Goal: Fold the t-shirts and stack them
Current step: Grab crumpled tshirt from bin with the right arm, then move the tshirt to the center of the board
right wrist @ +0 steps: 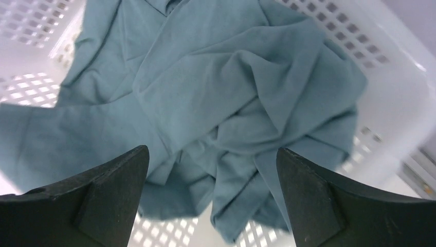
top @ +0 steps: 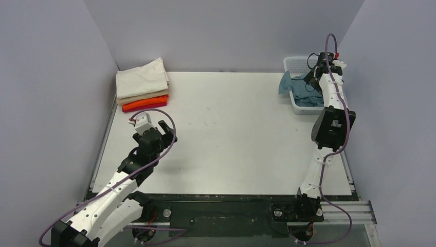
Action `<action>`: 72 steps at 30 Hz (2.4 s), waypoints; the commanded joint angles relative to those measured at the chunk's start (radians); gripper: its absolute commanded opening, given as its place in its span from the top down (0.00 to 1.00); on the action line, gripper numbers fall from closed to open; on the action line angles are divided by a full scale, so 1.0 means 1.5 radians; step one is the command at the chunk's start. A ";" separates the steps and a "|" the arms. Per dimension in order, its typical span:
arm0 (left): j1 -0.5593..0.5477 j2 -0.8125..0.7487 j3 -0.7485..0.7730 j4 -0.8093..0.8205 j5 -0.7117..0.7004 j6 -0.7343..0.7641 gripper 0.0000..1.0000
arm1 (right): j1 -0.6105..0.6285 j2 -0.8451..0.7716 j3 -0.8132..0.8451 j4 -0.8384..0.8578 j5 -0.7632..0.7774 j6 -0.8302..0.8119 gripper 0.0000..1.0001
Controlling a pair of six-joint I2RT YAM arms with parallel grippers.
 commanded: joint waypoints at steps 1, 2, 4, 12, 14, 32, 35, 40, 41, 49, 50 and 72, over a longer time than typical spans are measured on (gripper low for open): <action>0.007 0.017 0.023 0.053 -0.012 0.015 0.08 | -0.006 0.095 0.105 -0.058 -0.022 -0.028 0.12; 0.008 0.023 0.024 0.053 -0.012 0.016 0.08 | -0.007 0.112 0.127 -0.058 -0.026 -0.029 0.12; 0.010 0.031 0.028 0.054 -0.015 0.017 0.08 | -0.013 0.162 0.140 -0.059 -0.032 -0.015 0.13; 0.014 0.039 0.031 0.054 -0.019 0.015 0.08 | -0.020 0.215 0.100 -0.060 -0.125 0.044 0.21; 0.015 0.037 0.031 0.052 -0.020 0.015 0.08 | -0.020 0.218 0.099 -0.061 -0.143 0.039 0.26; 0.020 0.013 0.031 0.030 -0.005 0.013 0.08 | -0.019 -0.078 0.011 0.108 -0.240 0.004 1.00; 0.021 -0.005 0.030 0.027 0.003 0.011 0.08 | -0.007 -0.205 -0.081 0.193 -0.223 0.012 1.00; 0.021 -0.038 0.035 0.007 0.010 0.006 0.08 | 0.041 -0.341 -0.131 0.236 -0.260 -0.017 1.00; 0.021 -0.049 0.036 0.000 0.010 0.004 0.08 | 0.061 -0.366 -0.127 0.231 -0.277 -0.021 1.00; 0.022 -0.096 0.059 -0.093 -0.023 -0.043 0.08 | 0.233 -0.475 -0.102 0.167 -0.462 -0.048 1.00; 0.022 -0.101 0.067 -0.120 -0.030 -0.051 0.08 | 0.269 -0.484 -0.104 0.140 -0.463 -0.064 1.00; 0.017 -0.057 0.019 -0.094 0.272 -0.051 0.07 | 0.514 -0.575 -0.721 0.214 -0.064 0.012 0.05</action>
